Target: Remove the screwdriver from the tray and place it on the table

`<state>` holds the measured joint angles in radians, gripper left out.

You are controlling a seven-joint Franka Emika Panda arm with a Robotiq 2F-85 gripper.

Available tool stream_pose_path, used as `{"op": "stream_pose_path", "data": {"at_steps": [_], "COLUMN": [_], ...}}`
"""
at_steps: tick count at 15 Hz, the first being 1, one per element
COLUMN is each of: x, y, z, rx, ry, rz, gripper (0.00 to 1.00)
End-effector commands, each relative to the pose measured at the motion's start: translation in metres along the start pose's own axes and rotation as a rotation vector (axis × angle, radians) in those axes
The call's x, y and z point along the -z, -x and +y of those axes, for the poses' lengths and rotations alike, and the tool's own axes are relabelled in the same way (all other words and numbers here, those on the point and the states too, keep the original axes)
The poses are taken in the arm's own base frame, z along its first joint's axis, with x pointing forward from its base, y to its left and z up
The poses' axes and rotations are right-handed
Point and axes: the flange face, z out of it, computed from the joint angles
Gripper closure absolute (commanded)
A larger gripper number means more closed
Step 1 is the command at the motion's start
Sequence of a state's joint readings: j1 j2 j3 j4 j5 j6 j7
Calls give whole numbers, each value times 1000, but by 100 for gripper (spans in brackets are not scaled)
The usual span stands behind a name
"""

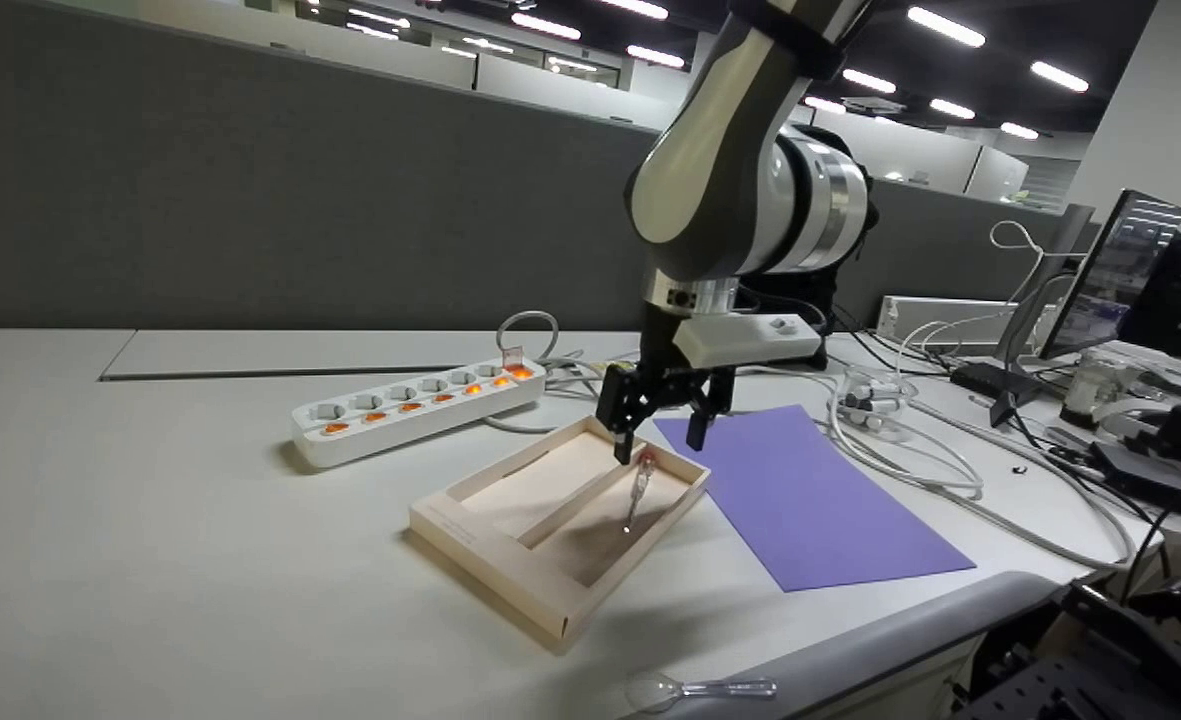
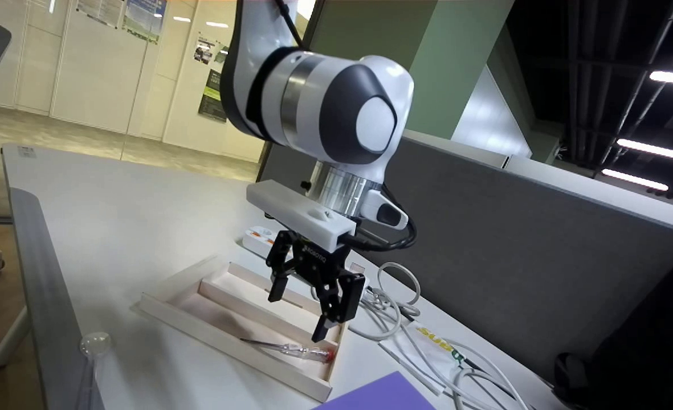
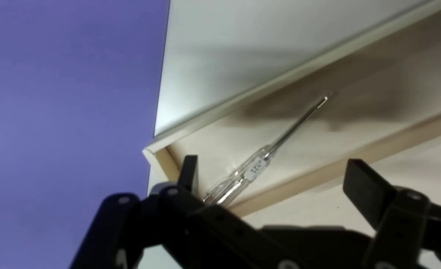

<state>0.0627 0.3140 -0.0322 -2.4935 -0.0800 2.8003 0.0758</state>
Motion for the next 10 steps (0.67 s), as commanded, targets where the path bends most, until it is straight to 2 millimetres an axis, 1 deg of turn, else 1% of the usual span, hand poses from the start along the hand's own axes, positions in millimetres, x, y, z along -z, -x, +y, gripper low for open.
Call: {"op": "stream_pose_path", "data": {"at_steps": [1, 5, 6, 10], "x": [-9, -21, -17, -21], "y": [-13, -20, -12, -12], "z": [0, 1, 2, 2], "rx": [-10, 24, 41, 48], "ry": [32, 64, 38, 39], "rz": [-6, -16, -15, -22], "gripper": [0, 0, 0, 0]}}
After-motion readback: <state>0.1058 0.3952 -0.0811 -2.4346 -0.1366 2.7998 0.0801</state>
